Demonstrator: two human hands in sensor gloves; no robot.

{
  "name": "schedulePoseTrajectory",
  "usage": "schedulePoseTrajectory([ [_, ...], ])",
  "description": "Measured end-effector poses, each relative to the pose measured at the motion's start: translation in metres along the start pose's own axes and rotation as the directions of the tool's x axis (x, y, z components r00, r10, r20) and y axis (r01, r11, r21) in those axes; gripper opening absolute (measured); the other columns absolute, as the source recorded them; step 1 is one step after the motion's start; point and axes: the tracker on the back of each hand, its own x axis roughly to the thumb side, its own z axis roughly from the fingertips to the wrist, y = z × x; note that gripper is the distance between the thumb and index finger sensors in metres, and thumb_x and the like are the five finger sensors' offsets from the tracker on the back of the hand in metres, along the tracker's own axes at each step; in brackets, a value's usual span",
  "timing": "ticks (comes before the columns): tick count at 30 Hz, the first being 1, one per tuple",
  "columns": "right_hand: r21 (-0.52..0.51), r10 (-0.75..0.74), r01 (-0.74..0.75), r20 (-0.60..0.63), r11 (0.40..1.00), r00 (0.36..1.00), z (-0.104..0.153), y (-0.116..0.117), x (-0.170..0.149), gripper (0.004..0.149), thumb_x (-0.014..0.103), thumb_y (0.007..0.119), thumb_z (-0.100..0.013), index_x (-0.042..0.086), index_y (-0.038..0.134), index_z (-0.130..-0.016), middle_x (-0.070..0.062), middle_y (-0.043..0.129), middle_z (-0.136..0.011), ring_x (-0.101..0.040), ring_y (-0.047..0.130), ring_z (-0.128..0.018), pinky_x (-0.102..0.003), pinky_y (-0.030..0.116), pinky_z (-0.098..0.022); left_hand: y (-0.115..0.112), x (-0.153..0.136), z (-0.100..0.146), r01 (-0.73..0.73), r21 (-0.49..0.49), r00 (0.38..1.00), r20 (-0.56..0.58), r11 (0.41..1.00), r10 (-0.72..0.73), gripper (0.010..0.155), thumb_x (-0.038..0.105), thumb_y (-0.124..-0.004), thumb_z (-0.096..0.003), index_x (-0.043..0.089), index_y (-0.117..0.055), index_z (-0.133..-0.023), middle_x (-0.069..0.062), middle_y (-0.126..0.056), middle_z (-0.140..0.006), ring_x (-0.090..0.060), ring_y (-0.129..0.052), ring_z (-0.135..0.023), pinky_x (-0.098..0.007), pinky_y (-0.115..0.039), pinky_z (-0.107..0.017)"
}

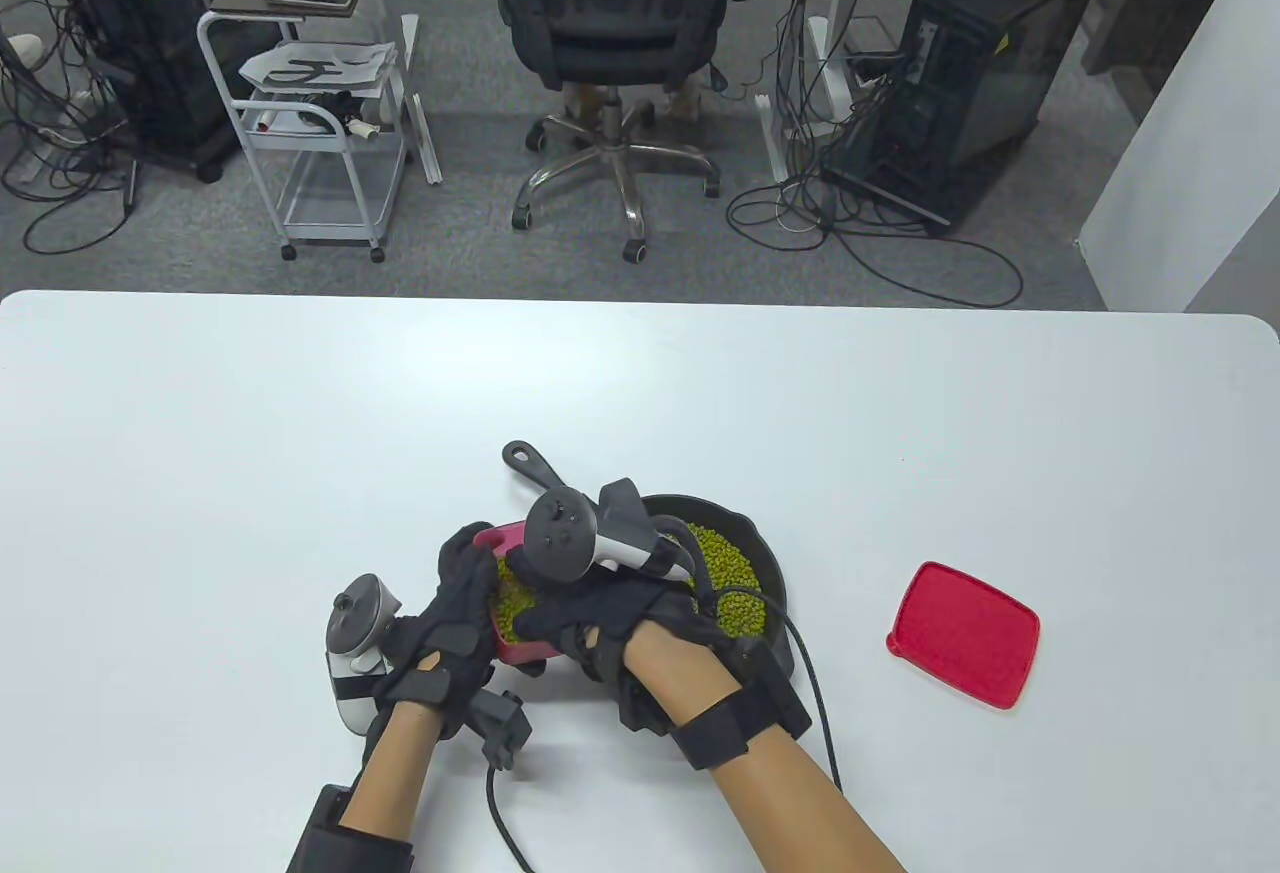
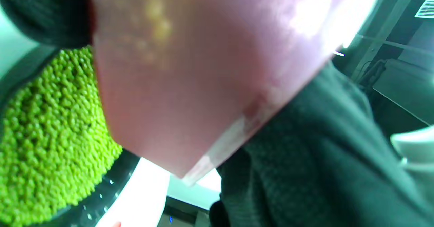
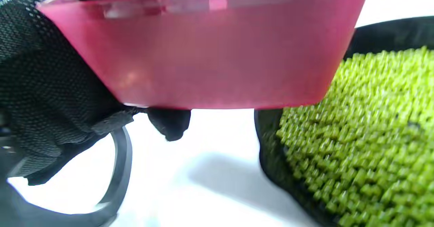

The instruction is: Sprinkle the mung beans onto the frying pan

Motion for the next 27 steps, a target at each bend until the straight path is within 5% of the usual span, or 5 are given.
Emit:
schedulePoseTrajectory([
  [4, 0.095, -0.057, 0.062, -0.051, 0.994, 0.997, -0.014, 0.001, 0.001, 0.083, 0.044, 0.091, -0.048, 0.023, 0.045, -0.114, -0.026, 0.034, -0.117, -0.057, 0.046, -0.096, -0.054, 0.071, -0.063, -0.001, -0.003, -0.001, -0.014, 0.006, 1.000, -0.001, 1.000, 0.014, 0.075, 0.070, -0.052, -0.0536, 0.031, -0.020, -0.109, -0.022, -0.040, -0.111, -0.044, -0.088, -0.069, -0.047, -0.090, -0.032],
  [7, 0.053, -0.083, 0.084, -0.025, 0.995, 0.996, -0.021, -0.001, 0.004, 0.083, 0.037, 0.097, -0.045, 0.023, 0.049, -0.111, -0.028, 0.040, -0.115, -0.057, 0.051, -0.091, -0.049, 0.079, -0.058, -0.001, -0.003, -0.001, -0.047, 0.033, 0.999, 0.011, 0.998, 0.047, 0.075, 0.070, -0.052, -0.0532, 0.031, -0.020, -0.109, -0.022, -0.040, -0.111, -0.045, -0.088, -0.068, -0.047, -0.090, -0.032],
  [13, -0.045, -0.076, 0.077, 0.018, 0.996, 0.997, -0.028, 0.001, 0.016, 0.056, 0.021, 0.099, -0.044, 0.021, 0.075, -0.095, -0.016, 0.077, -0.096, -0.046, 0.082, -0.071, -0.035, 0.091, -0.043, 0.002, -0.008, -0.001, -0.074, 0.042, 0.997, 0.001, 0.996, 0.074, 0.075, 0.070, -0.050, -0.0530, 0.031, -0.019, -0.109, -0.021, -0.039, -0.112, -0.044, -0.088, -0.069, -0.047, -0.091, -0.032],
  [18, -0.086, -0.106, 0.108, 0.029, 0.990, 0.994, -0.027, -0.003, 0.010, 0.042, 0.015, 0.098, -0.044, 0.020, 0.086, -0.084, -0.012, 0.087, -0.087, -0.041, 0.093, -0.058, -0.029, 0.094, -0.032, 0.001, -0.008, -0.003, -0.078, 0.019, 0.997, -0.003, 0.997, 0.078, 0.075, 0.070, -0.051, -0.0528, 0.032, -0.019, -0.109, -0.021, -0.040, -0.112, -0.044, -0.088, -0.069, -0.046, -0.091, -0.032],
  [27, -0.133, -0.265, 0.273, 0.077, 0.953, 0.961, -0.013, -0.029, -0.011, 0.035, 0.011, 0.096, -0.044, 0.019, 0.091, -0.078, -0.011, 0.089, -0.086, -0.042, 0.095, -0.058, -0.030, 0.094, -0.031, 0.006, -0.003, -0.003, -0.092, 0.022, 0.996, 0.006, 0.996, 0.092, 0.075, 0.071, -0.051, -0.0526, 0.032, -0.020, -0.109, -0.020, -0.042, -0.112, -0.042, -0.089, -0.070, -0.046, -0.090, -0.033],
])
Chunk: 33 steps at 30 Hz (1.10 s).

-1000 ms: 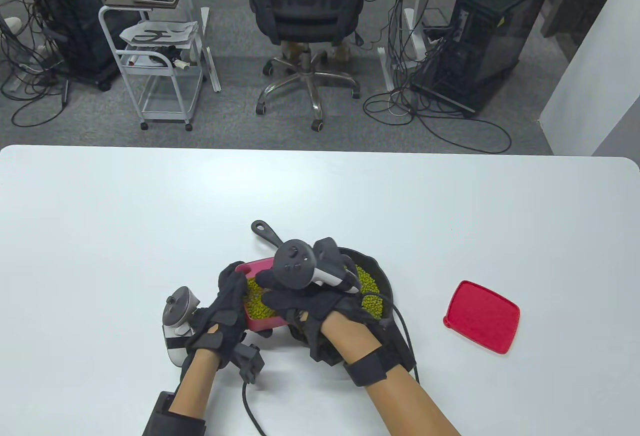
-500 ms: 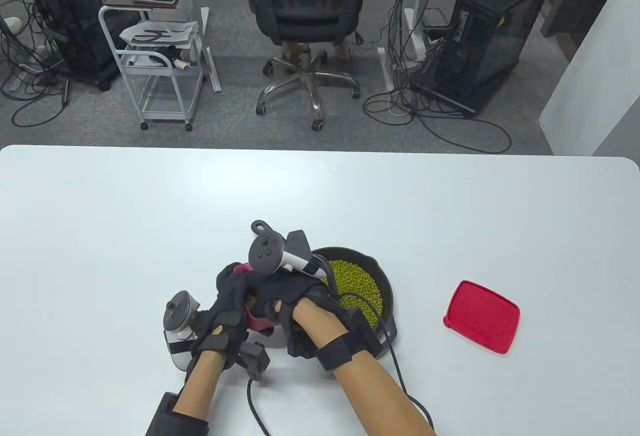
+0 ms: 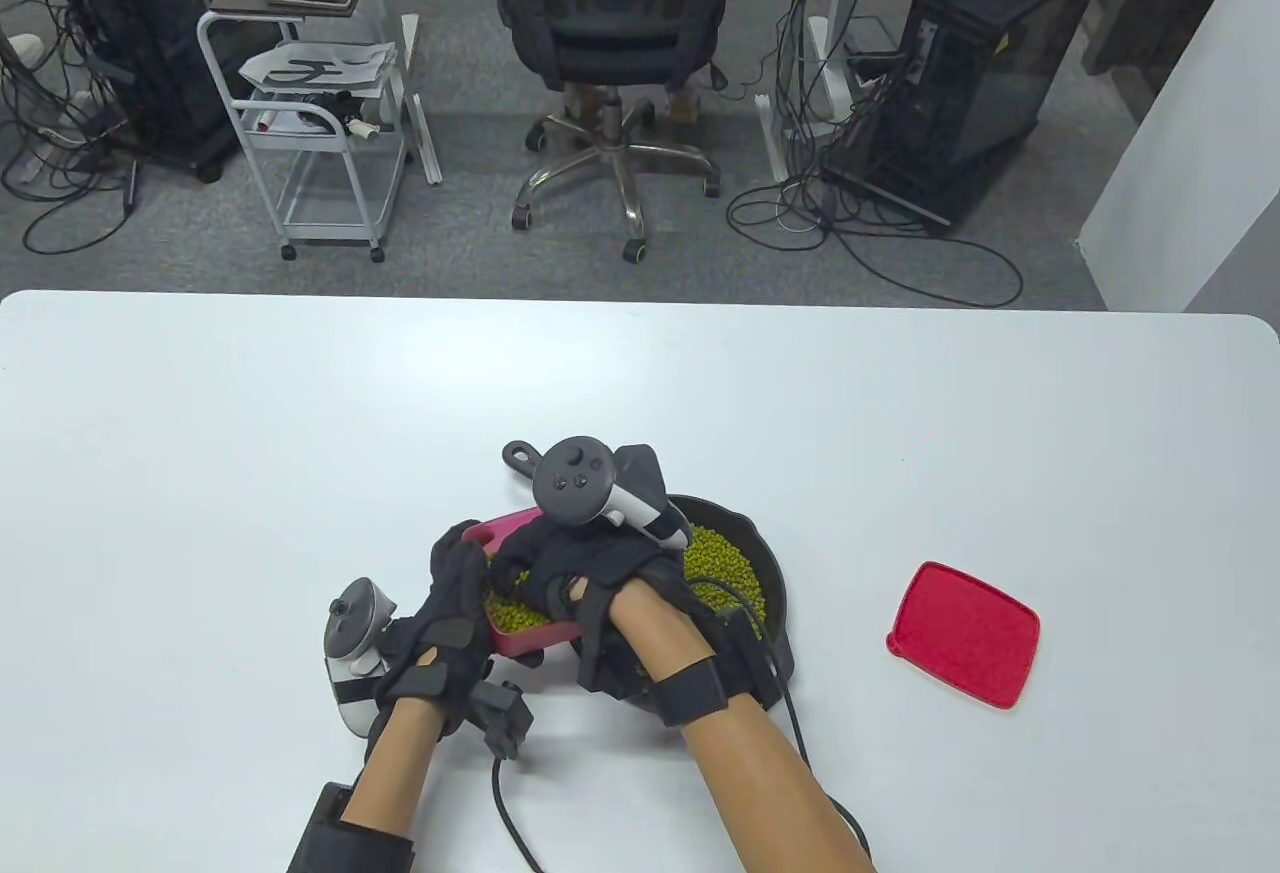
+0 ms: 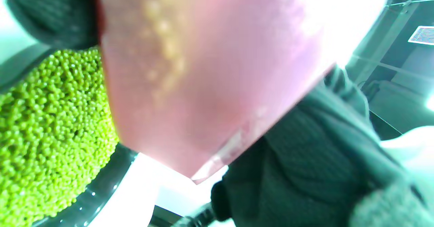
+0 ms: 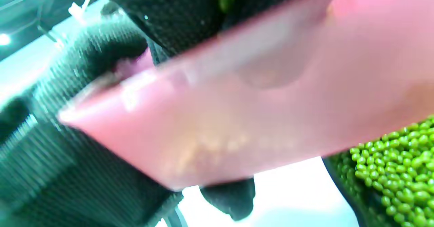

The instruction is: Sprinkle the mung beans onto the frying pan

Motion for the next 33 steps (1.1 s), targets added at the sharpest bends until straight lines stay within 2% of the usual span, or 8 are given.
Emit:
schedulePoseTrajectory([
  [6, -0.103, -0.086, 0.086, 0.003, 0.991, 0.996, 0.019, -0.037, -0.014, 0.035, 0.011, 0.096, -0.045, 0.019, 0.091, -0.079, -0.012, 0.088, -0.087, -0.042, 0.095, -0.058, -0.030, 0.094, -0.031, 0.009, 0.001, -0.001, 0.014, 0.042, 1.000, 0.004, 0.999, -0.014, 0.075, 0.071, -0.051, -0.0525, 0.033, -0.021, -0.109, -0.020, -0.042, -0.112, -0.042, -0.089, -0.069, -0.046, -0.090, -0.033],
  [12, -0.159, -0.094, 0.081, -0.079, 0.984, 0.992, 0.030, -0.055, -0.048, 0.035, 0.011, 0.095, -0.045, 0.019, 0.090, -0.080, -0.012, 0.088, -0.088, -0.041, 0.094, -0.059, -0.029, 0.094, -0.031, 0.014, 0.004, 0.000, 0.013, 0.051, 1.000, 0.001, 0.999, -0.013, 0.075, 0.071, -0.051, -0.0525, 0.033, -0.021, -0.109, -0.020, -0.042, -0.112, -0.042, -0.089, -0.069, -0.046, -0.090, -0.033],
  [21, -0.117, -0.037, 0.007, -0.252, 0.993, 0.967, 0.029, -0.040, -0.103, 0.036, 0.011, 0.093, -0.047, 0.019, 0.088, -0.082, -0.013, 0.086, -0.090, -0.042, 0.093, -0.062, -0.031, 0.094, -0.034, 0.014, 0.005, 0.001, 0.015, 0.049, 1.000, -0.007, 0.999, -0.014, 0.075, 0.071, -0.052, -0.0526, 0.032, -0.022, -0.110, -0.021, -0.043, -0.111, -0.042, -0.089, -0.069, -0.046, -0.090, -0.032],
  [25, -0.063, 0.044, -0.066, -0.300, 0.996, 0.953, 0.030, -0.034, -0.113, 0.036, 0.010, 0.091, -0.048, 0.019, 0.087, -0.083, -0.013, 0.085, -0.091, -0.043, 0.092, -0.064, -0.032, 0.094, -0.036, 0.014, 0.005, 0.001, 0.008, 0.047, 1.000, -0.007, 0.999, -0.008, 0.075, 0.071, -0.052, -0.0526, 0.032, -0.022, -0.110, -0.021, -0.043, -0.111, -0.042, -0.089, -0.069, -0.046, -0.090, -0.032],
  [33, 0.059, 0.118, -0.104, -0.335, 0.993, 0.935, 0.043, -0.028, -0.124, 0.036, 0.009, 0.089, -0.049, 0.019, 0.087, -0.084, -0.014, 0.085, -0.091, -0.043, 0.092, -0.063, -0.032, 0.093, -0.036, 0.014, 0.005, 0.000, 0.011, 0.044, 1.000, -0.011, 0.999, -0.011, 0.075, 0.071, -0.052, -0.0526, 0.032, -0.022, -0.110, -0.021, -0.043, -0.111, -0.042, -0.089, -0.068, -0.046, -0.090, -0.032],
])
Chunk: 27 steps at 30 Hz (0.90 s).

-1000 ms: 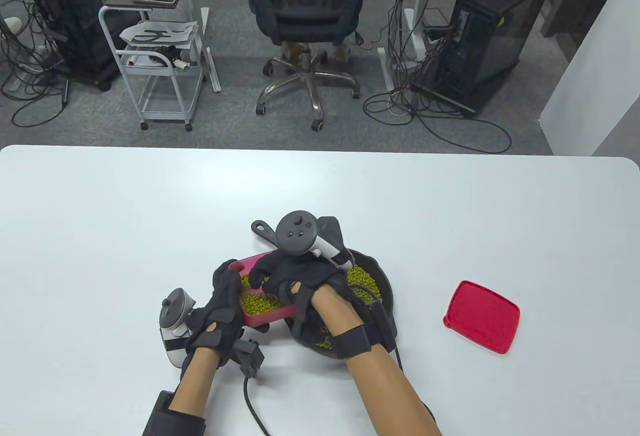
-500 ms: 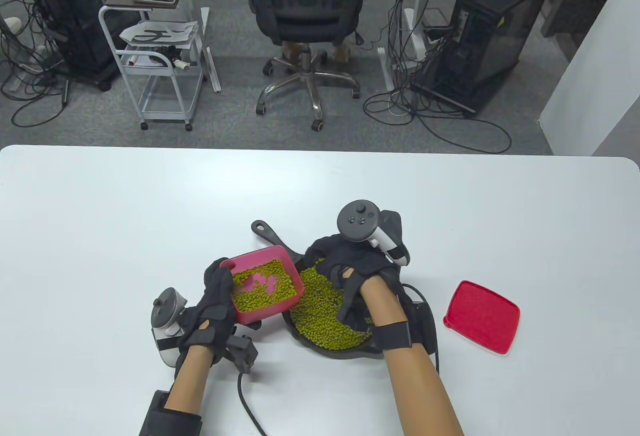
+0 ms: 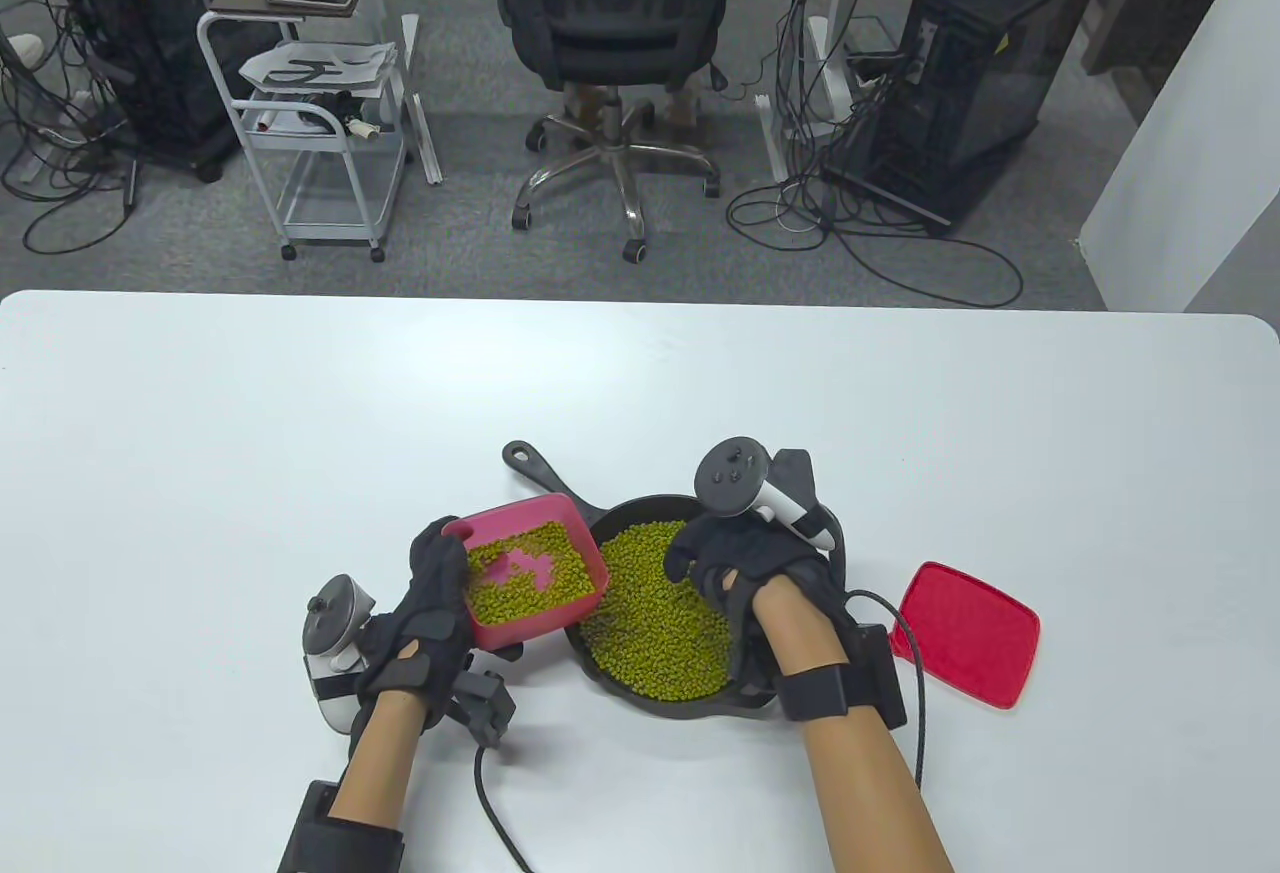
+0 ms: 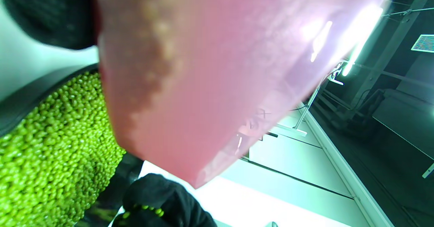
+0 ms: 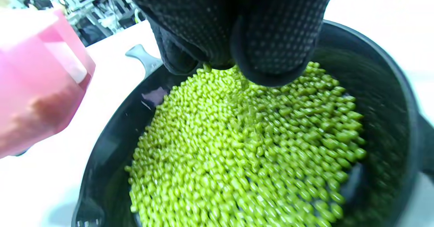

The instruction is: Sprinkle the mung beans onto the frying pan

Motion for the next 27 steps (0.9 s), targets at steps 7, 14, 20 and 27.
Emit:
schedulePoseTrajectory([
  [7, 0.053, 0.106, -0.103, -0.055, 0.993, 0.993, 0.007, 0.006, -0.007, 0.036, 0.009, 0.088, -0.050, 0.018, 0.087, -0.085, -0.014, 0.085, -0.092, -0.044, 0.091, -0.065, -0.033, 0.093, -0.037, 0.000, 0.000, 0.000, 0.006, 0.000, 1.000, 0.003, 1.000, -0.006, 0.075, 0.071, -0.052, -0.0525, 0.032, -0.022, -0.110, -0.021, -0.043, -0.111, -0.042, -0.090, -0.068, -0.046, -0.090, -0.032],
  [14, 0.047, 0.161, -0.157, -0.104, 0.987, 0.982, 0.010, 0.004, -0.012, 0.037, 0.010, 0.088, -0.051, 0.018, 0.085, -0.087, -0.016, 0.082, -0.095, -0.046, 0.088, -0.072, -0.038, 0.091, -0.044, 0.000, 0.000, 0.000, 0.008, -0.003, 1.000, 0.002, 1.000, -0.008, 0.075, 0.071, -0.052, -0.0527, 0.032, -0.022, -0.110, -0.021, -0.044, -0.111, -0.042, -0.090, -0.068, -0.046, -0.090, -0.032],
  [20, -0.001, 0.102, -0.102, -0.029, 0.995, 0.994, 0.010, 0.001, -0.007, 0.041, 0.017, 0.087, -0.052, 0.019, 0.080, -0.092, -0.017, 0.078, -0.099, -0.048, 0.084, -0.078, -0.042, 0.088, -0.050, 0.000, 0.000, 0.000, 0.005, -0.004, 1.000, 0.001, 1.000, -0.005, 0.075, 0.071, -0.052, -0.0526, 0.032, -0.022, -0.110, -0.022, -0.044, -0.111, -0.042, -0.090, -0.068, -0.046, -0.090, -0.032],
  [27, 0.112, -0.043, 0.038, 0.045, 0.993, 0.998, 0.006, 0.004, -0.001, 0.067, 0.050, 0.077, -0.055, 0.022, 0.054, -0.112, -0.025, 0.051, -0.118, -0.057, 0.058, -0.097, -0.060, 0.074, -0.060, 0.000, 0.000, 0.000, 0.005, -0.005, 1.000, 0.002, 1.000, -0.005, 0.075, 0.071, -0.052, -0.0526, 0.032, -0.022, -0.110, -0.021, -0.044, -0.111, -0.042, -0.090, -0.068, -0.045, -0.090, -0.032],
])
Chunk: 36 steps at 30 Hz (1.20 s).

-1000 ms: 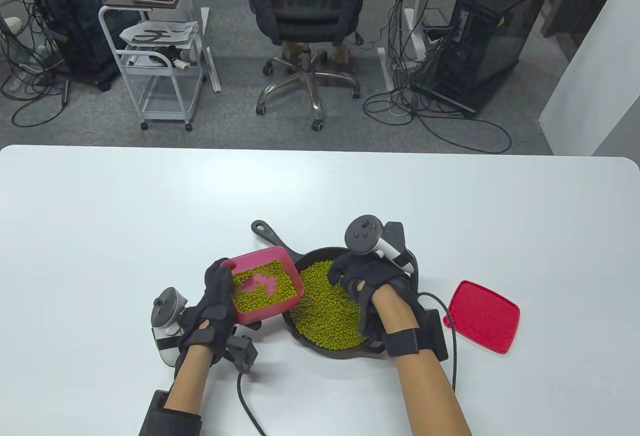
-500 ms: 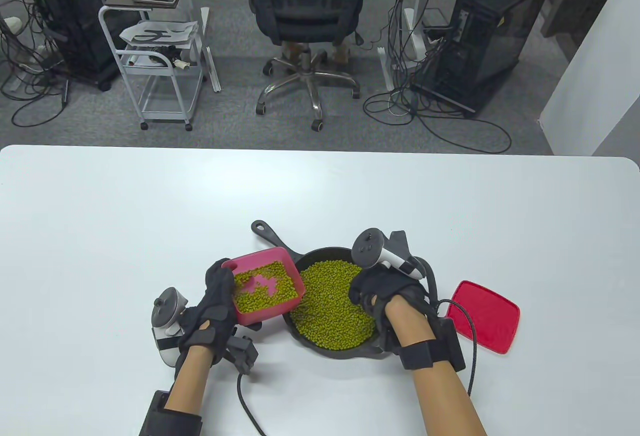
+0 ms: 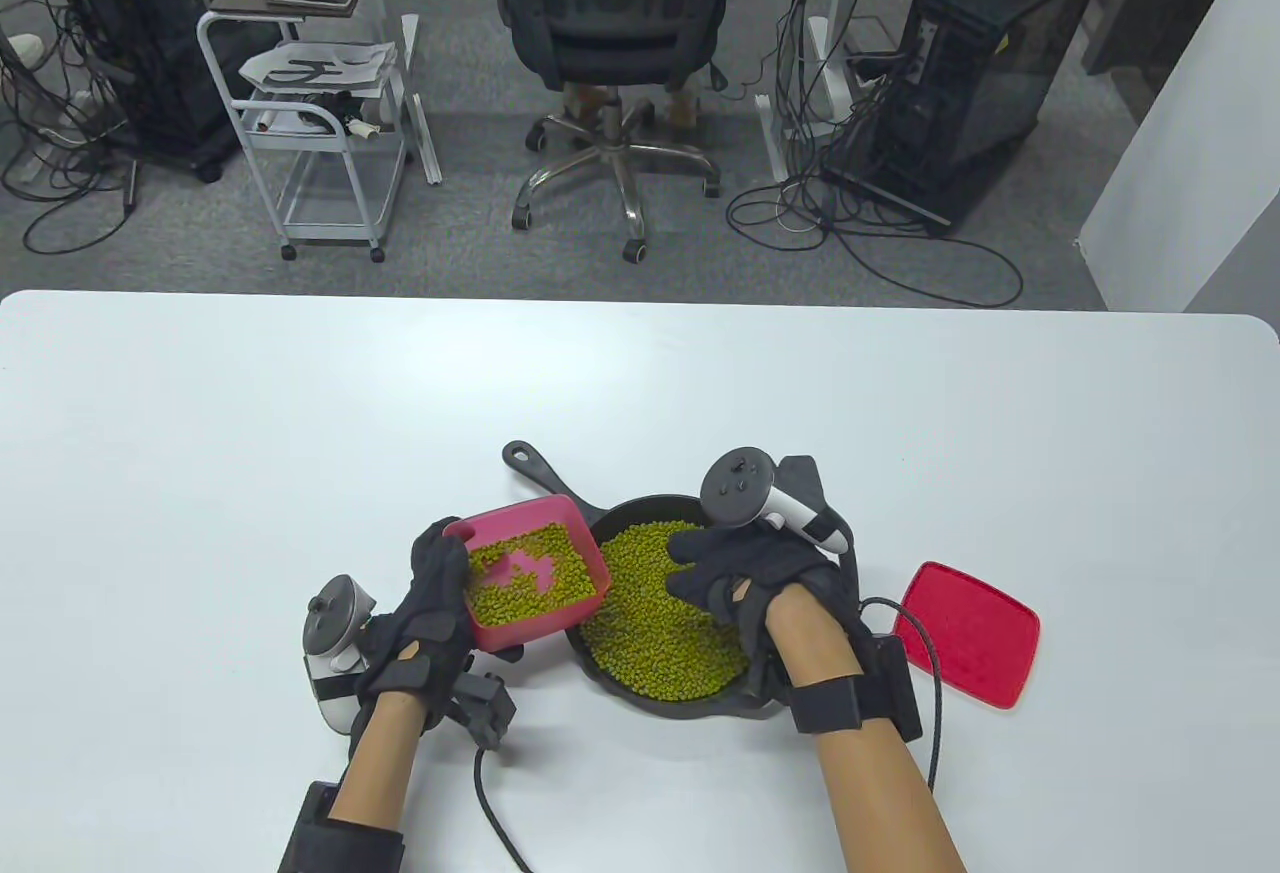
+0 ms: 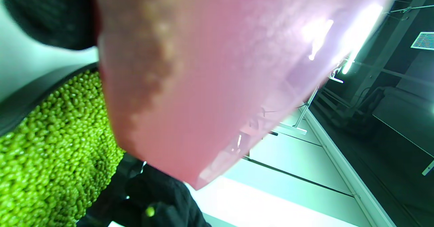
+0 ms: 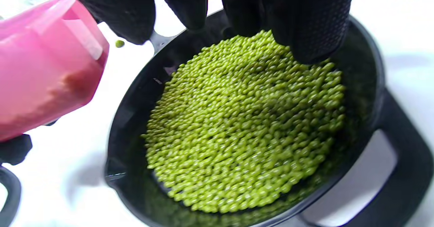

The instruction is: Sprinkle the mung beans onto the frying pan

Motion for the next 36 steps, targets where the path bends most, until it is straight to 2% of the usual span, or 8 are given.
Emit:
schedulePoseTrajectory([
  [3, 0.032, -0.042, 0.041, 0.009, 0.999, 0.999, -0.004, 0.003, 0.000, 0.072, 0.053, 0.076, -0.055, 0.022, 0.048, -0.113, -0.026, 0.047, -0.119, -0.058, 0.054, -0.099, -0.063, 0.071, -0.061, 0.000, 0.000, 0.000, -0.001, -0.003, 1.000, -0.001, 1.000, 0.001, 0.075, 0.071, -0.052, -0.0527, 0.032, -0.022, -0.110, -0.022, -0.044, -0.111, -0.042, -0.090, -0.068, -0.046, -0.090, -0.032],
  [6, 0.037, -0.044, 0.045, -0.007, 0.998, 0.999, -0.008, 0.006, 0.001, 0.067, 0.048, 0.077, -0.055, 0.020, 0.053, -0.112, -0.026, 0.050, -0.118, -0.058, 0.055, -0.098, -0.063, 0.070, -0.061, 0.000, 0.000, 0.000, -0.001, -0.004, 1.000, -0.001, 1.000, 0.001, 0.075, 0.071, -0.052, -0.0526, 0.032, -0.023, -0.110, -0.021, -0.044, -0.111, -0.042, -0.090, -0.068, -0.045, -0.090, -0.032],
  [10, 0.046, -0.031, 0.032, -0.027, 0.998, 0.999, -0.010, 0.007, 0.001, 0.064, 0.047, 0.076, -0.056, 0.019, 0.057, -0.110, -0.026, 0.054, -0.116, -0.058, 0.059, -0.096, -0.062, 0.070, -0.062, 0.000, 0.000, 0.000, -0.004, -0.007, 1.000, -0.001, 1.000, 0.004, 0.075, 0.071, -0.052, -0.0527, 0.032, -0.023, -0.110, -0.022, -0.044, -0.111, -0.042, -0.090, -0.068, -0.045, -0.090, -0.032],
  [18, -0.003, -0.093, 0.093, -0.006, 0.996, 0.996, 0.007, -0.009, -0.013, 0.061, 0.046, 0.074, -0.057, 0.018, 0.060, -0.109, -0.026, 0.057, -0.115, -0.058, 0.061, -0.095, -0.061, 0.069, -0.062, 0.000, 0.000, 0.000, -0.001, -0.010, 1.000, -0.005, 1.000, 0.001, 0.075, 0.070, -0.052, -0.0528, 0.032, -0.023, -0.110, -0.022, -0.044, -0.111, -0.042, -0.090, -0.068, -0.045, -0.090, -0.032],
  [23, -0.105, -0.151, 0.147, -0.034, 0.984, 0.988, 0.028, -0.033, -0.046, 0.060, 0.045, 0.074, -0.057, 0.018, 0.061, -0.109, -0.026, 0.057, -0.115, -0.058, 0.059, -0.096, -0.062, 0.068, -0.063, 0.000, 0.000, 0.000, -0.003, -0.017, 1.000, -0.007, 1.000, 0.002, 0.075, 0.071, -0.052, -0.0527, 0.032, -0.023, -0.110, -0.022, -0.045, -0.110, -0.042, -0.090, -0.068, -0.045, -0.091, -0.032],
  [27, -0.220, -0.187, 0.157, -0.122, 0.963, 0.975, 0.047, -0.052, -0.089, 0.062, 0.044, 0.077, -0.056, 0.018, 0.060, -0.110, -0.026, 0.054, -0.116, -0.058, 0.054, -0.098, -0.065, 0.063, -0.065, -0.001, 0.001, 0.000, -0.005, -0.027, 1.000, -0.003, 1.000, 0.005, 0.075, 0.071, -0.052, -0.0528, 0.031, -0.023, -0.110, -0.022, -0.045, -0.110, -0.042, -0.090, -0.067, -0.045, -0.091, -0.032],
  [32, -0.289, -0.204, 0.118, -0.289, 0.950, 0.935, 0.059, -0.053, -0.147, 0.071, 0.045, 0.079, -0.055, 0.020, 0.047, -0.114, -0.026, 0.039, -0.121, -0.057, 0.036, -0.104, -0.070, 0.048, -0.070, -0.001, 0.000, 0.000, 0.005, -0.031, 1.000, -0.005, 0.999, -0.005, 0.075, 0.070, -0.052, -0.0527, 0.032, -0.023, -0.110, -0.022, -0.045, -0.110, -0.042, -0.090, -0.067, -0.045, -0.091, -0.032],
  [36, -0.249, -0.216, 0.121, -0.399, 0.961, 0.891, 0.062, -0.042, -0.186, 0.077, 0.047, 0.081, -0.055, 0.021, 0.040, -0.115, -0.025, 0.027, -0.122, -0.055, 0.021, -0.106, -0.072, 0.036, -0.071, -0.001, 0.000, 0.000, 0.013, -0.031, 1.000, -0.012, 0.999, -0.013, 0.075, 0.070, -0.052, -0.0528, 0.031, -0.024, -0.110, -0.022, -0.045, -0.110, -0.042, -0.090, -0.067, -0.045, -0.090, -0.032],
])
